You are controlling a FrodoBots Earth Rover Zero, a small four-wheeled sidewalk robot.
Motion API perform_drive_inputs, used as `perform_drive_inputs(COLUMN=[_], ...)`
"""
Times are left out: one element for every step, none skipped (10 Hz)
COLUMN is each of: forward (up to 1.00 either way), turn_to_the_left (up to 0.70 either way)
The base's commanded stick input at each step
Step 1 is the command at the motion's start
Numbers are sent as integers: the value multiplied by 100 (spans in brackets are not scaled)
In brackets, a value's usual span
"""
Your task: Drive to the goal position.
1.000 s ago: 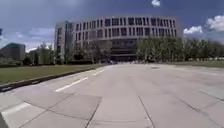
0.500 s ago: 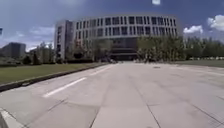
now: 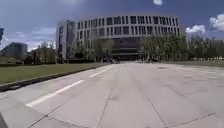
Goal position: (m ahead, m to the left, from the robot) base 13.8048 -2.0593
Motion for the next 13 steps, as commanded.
perform_drive_inputs(forward=[85, 85, 85, 85, 85, 85, 85, 85, 85, 85, 85, 85, 85], turn_to_the_left=[1, 1, 1, 1, 1, 1, 1, 1, 1, 1, 1, 1, 1])
